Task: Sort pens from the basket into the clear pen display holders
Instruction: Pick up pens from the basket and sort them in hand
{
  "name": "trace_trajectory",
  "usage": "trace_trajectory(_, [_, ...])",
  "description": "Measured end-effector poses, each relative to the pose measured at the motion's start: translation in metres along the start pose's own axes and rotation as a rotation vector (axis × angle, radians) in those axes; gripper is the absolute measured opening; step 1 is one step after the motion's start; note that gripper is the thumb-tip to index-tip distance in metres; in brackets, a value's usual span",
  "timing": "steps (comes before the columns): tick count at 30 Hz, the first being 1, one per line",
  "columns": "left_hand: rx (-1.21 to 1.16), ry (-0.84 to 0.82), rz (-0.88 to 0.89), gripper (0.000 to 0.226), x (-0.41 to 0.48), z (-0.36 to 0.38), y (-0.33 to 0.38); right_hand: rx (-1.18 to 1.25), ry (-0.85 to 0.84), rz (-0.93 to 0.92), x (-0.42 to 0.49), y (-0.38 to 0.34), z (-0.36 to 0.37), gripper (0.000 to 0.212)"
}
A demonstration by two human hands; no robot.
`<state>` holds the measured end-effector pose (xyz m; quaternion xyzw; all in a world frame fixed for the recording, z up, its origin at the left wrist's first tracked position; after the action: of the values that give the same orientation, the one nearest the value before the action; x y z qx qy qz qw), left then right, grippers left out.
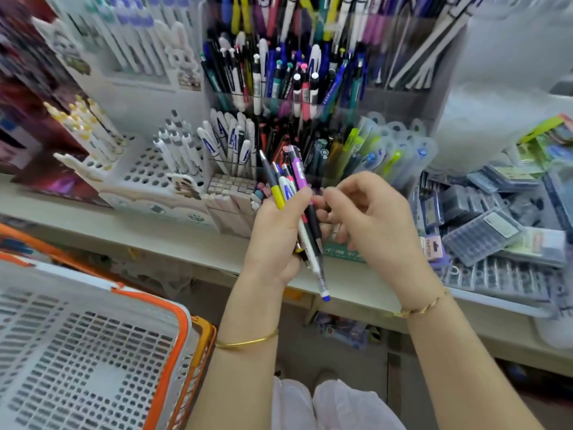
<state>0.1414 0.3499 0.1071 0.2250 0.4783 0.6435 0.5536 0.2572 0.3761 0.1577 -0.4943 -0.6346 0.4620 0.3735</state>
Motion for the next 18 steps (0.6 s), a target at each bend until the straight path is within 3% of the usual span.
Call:
trace_trajectory(2, [0.022,-0.096,-0.010,0.011,-0.003,0.005,0.003,0.066,0.013,0.066,0.009,0.001,0.001,0.015])
trace_trajectory(5, [0.087,-0.189,-0.003,0.008,-0.005,0.012,0.008,-0.038,-0.023,0.078,0.020,0.001,0.011,0.019])
trace_trajectory(10, [0.210,-0.208,-0.002,0.007,-0.001,0.008,0.011,-0.104,-0.017,0.079,0.026,0.006,0.014,0.023])
trace_trajectory(13, [0.185,-0.208,-0.019,0.011,0.001,0.007,0.013,-0.183,0.092,0.023,0.027,0.005,0.012,0.031])
trace_trajectory(18, [0.173,-0.171,0.006,0.010,0.004,0.004,0.021,-0.037,0.193,0.034,0.027,0.007,0.012,0.035])
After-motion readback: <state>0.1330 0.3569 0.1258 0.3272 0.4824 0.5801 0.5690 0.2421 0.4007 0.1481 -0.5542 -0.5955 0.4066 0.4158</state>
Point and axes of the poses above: each hand's wrist, its own x-axis towards the middle knuckle, its own z-axis out of the palm, y = z × x, the point moved 7 cm from there along x, towards the middle knuckle, and after that the axes turned 3 degrees about z, right-handed, at the moved point
